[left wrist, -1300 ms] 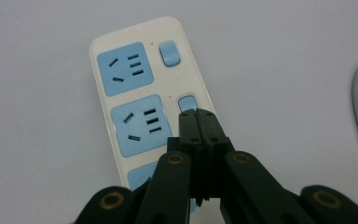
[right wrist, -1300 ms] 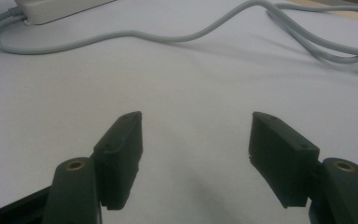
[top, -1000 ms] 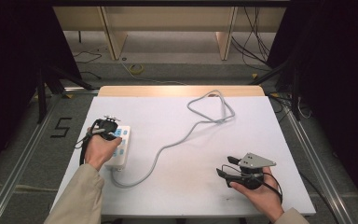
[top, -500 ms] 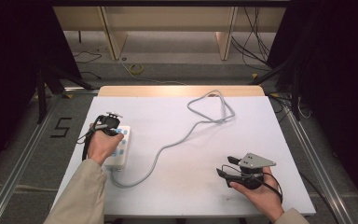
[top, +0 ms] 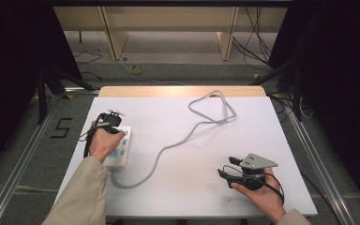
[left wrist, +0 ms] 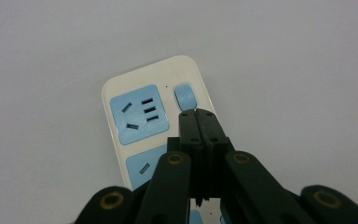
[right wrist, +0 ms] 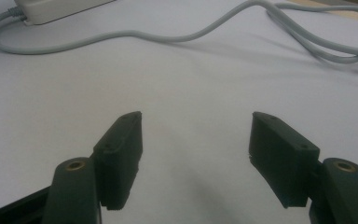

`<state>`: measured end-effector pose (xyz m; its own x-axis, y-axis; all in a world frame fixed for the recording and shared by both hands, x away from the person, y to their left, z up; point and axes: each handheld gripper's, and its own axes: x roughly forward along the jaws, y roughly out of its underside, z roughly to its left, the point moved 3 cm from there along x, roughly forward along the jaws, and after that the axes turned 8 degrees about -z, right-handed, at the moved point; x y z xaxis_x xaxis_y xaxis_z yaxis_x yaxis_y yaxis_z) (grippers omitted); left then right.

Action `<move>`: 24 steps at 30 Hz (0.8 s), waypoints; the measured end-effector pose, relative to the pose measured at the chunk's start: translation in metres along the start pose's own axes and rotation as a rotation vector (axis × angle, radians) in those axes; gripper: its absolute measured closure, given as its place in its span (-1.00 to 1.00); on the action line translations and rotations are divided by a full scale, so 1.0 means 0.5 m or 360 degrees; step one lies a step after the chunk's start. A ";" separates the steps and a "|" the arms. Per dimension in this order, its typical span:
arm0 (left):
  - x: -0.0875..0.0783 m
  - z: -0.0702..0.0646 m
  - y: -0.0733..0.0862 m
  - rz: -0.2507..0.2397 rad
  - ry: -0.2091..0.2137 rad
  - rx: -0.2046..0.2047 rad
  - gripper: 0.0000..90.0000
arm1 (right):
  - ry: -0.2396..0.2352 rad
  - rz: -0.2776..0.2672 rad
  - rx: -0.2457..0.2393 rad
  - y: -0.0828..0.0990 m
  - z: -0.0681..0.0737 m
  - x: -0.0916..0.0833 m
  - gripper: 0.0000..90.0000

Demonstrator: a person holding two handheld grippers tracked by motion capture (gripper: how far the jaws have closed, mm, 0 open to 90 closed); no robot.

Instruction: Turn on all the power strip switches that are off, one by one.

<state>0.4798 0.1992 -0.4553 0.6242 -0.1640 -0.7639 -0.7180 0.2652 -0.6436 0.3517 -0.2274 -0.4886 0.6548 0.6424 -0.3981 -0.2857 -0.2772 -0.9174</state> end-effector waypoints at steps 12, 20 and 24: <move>0.004 -0.002 -0.018 -0.0024 -0.0001 0.0044 1.00 | 0.0002 -0.0011 0.0009 -0.001 -0.001 0.000 -0.22; 0.007 -0.004 -0.030 -0.0016 -0.0012 0.0048 1.00 | 0.0002 -0.0009 0.0009 0.000 -0.001 0.000 -0.22; 0.008 -0.003 -0.036 -0.0007 -0.0014 0.0057 1.00 | 0.0003 -0.0007 0.0009 0.000 -0.001 0.000 -0.22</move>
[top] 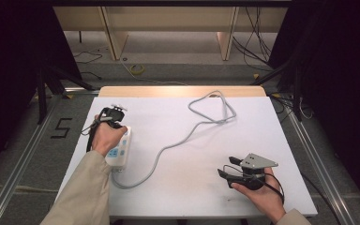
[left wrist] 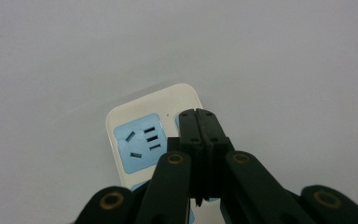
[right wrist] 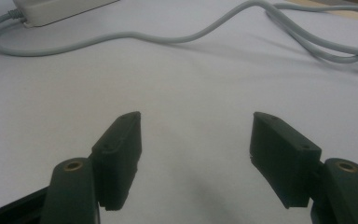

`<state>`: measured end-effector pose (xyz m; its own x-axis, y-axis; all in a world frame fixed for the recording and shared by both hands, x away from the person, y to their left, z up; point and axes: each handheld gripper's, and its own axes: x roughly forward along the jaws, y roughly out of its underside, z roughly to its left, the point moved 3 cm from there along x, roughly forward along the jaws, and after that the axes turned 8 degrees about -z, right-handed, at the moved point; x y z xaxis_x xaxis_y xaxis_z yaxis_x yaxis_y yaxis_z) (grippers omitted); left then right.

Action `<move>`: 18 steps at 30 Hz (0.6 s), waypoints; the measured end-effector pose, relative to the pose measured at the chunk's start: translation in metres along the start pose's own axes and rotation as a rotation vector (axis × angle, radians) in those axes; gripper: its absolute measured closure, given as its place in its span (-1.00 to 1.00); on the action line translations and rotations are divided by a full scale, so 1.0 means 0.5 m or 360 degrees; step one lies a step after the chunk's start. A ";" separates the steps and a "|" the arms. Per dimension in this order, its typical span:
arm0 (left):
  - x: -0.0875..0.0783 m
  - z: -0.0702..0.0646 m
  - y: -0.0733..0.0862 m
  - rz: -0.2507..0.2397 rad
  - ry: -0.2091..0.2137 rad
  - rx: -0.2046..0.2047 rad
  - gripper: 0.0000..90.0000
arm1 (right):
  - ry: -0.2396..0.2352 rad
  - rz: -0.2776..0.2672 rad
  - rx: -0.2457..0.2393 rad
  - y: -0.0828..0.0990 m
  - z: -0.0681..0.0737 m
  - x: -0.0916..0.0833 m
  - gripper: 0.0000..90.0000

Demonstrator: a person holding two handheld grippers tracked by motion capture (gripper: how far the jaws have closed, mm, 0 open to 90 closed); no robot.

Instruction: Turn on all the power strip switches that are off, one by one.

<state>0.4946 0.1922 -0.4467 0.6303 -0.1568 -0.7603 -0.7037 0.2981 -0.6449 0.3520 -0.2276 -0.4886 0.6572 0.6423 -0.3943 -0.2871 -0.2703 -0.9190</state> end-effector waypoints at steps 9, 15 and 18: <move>0.009 0.002 -0.009 0.0011 -0.0008 -0.0008 1.00 | 0.0001 -0.0001 -0.0004 0.000 0.000 0.000 -0.22; 0.021 0.005 -0.008 0.0043 -0.0008 -0.0015 1.00 | 0.0000 0.0001 -0.0003 0.000 0.000 0.000 -0.22; 0.027 0.006 -0.007 0.0053 -0.0008 -0.0021 1.00 | 0.0000 0.0000 -0.0006 0.000 -0.001 0.000 -0.22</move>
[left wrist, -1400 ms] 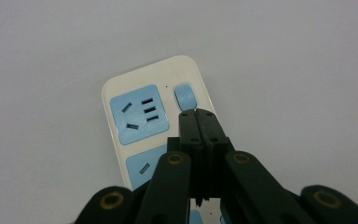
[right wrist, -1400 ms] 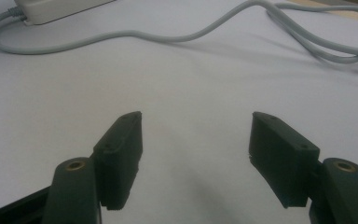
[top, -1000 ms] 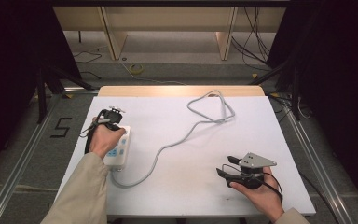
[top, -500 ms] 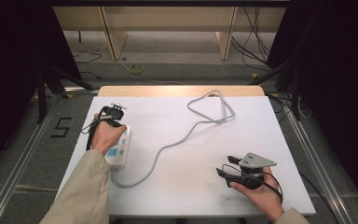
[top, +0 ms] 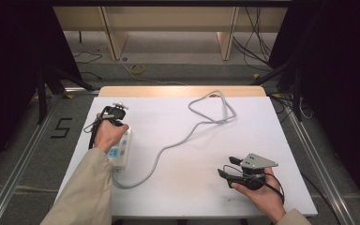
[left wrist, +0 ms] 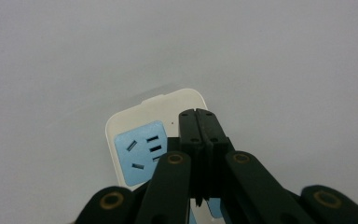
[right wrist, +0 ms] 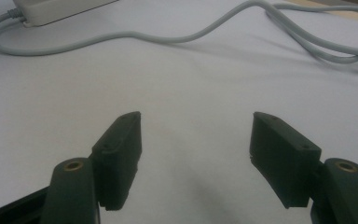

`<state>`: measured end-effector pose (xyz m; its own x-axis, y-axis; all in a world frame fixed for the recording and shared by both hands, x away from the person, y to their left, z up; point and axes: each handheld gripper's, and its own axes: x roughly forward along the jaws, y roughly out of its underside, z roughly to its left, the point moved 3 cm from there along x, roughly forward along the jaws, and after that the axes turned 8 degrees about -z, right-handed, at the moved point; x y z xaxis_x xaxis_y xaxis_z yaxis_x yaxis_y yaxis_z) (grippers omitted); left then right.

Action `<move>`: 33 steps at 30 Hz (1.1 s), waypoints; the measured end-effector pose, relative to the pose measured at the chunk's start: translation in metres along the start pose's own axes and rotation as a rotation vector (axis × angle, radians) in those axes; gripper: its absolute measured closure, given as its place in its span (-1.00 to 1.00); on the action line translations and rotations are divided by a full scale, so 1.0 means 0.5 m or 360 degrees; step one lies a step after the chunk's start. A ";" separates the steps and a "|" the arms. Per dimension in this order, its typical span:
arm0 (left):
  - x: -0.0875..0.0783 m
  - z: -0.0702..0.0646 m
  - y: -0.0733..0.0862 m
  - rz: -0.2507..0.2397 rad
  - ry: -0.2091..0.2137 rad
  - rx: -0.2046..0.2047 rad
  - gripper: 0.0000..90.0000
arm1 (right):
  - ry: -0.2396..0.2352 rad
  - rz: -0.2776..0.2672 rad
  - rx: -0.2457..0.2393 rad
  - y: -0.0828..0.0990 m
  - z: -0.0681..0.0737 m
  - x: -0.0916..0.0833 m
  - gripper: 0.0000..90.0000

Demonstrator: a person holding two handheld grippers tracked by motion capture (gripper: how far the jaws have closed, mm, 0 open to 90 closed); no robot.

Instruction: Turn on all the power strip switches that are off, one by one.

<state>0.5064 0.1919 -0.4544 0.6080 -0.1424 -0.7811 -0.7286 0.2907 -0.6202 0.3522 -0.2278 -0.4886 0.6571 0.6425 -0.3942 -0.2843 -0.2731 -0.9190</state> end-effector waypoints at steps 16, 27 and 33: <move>0.018 0.000 0.001 0.0024 -0.0012 0.0004 1.00 | -0.0002 0.0006 0.0000 0.000 0.000 0.000 -0.22; 0.027 -0.001 0.003 0.0051 -0.0007 0.0002 1.00 | -0.0001 0.0006 0.0002 0.001 0.000 0.000 -0.22; 0.030 -0.001 0.002 0.0044 0.0005 0.0001 1.00 | -0.0002 0.0008 -0.0001 0.001 0.000 0.000 -0.22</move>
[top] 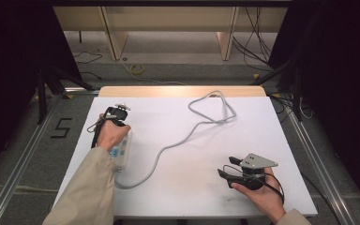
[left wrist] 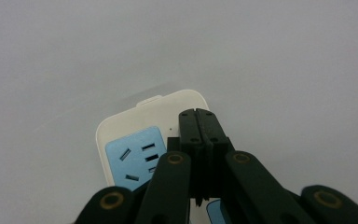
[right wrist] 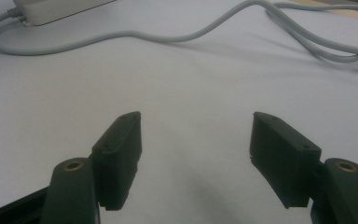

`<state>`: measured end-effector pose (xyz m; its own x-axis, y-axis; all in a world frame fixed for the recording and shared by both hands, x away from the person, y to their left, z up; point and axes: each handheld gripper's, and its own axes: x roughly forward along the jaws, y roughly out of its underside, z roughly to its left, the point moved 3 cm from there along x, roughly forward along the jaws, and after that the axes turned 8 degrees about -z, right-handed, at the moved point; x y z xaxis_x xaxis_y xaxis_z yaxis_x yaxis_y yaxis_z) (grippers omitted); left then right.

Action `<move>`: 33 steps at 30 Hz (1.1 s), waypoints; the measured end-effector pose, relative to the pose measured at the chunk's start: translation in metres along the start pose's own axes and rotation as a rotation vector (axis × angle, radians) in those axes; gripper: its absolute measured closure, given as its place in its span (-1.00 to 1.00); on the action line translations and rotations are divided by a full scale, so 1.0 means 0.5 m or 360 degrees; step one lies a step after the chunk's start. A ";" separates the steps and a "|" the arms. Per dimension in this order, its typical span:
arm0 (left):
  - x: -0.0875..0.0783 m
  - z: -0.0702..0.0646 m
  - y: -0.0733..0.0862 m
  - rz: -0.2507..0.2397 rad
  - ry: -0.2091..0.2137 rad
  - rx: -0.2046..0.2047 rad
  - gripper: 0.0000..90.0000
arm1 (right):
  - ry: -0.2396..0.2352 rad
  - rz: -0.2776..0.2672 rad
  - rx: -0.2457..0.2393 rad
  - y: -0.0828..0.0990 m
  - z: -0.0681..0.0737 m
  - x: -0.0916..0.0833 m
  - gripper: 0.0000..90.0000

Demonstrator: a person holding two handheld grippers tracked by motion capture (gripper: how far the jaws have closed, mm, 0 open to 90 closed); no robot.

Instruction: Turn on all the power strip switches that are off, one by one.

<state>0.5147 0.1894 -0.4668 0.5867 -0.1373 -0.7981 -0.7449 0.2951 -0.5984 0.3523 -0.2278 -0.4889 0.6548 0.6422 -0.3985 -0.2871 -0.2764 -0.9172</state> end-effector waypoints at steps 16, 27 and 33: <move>0.004 0.000 -0.001 0.0035 -0.0005 -0.0008 1.00 | -0.0004 0.0000 0.0009 0.000 0.002 0.000 -0.22; 0.007 -0.007 -0.008 0.0087 -0.0046 0.0031 1.00 | -0.0005 0.0003 0.0005 0.000 0.002 0.000 -0.22; 0.007 -0.007 -0.008 0.0090 -0.0045 0.0024 1.00 | -0.0005 0.0000 0.0003 0.000 0.002 0.000 -0.22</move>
<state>0.5184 0.1846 -0.4675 0.5527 -0.0930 -0.8282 -0.7724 0.3160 -0.5510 0.3515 -0.2271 -0.4888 0.6526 0.6446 -0.3983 -0.2882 -0.2751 -0.9172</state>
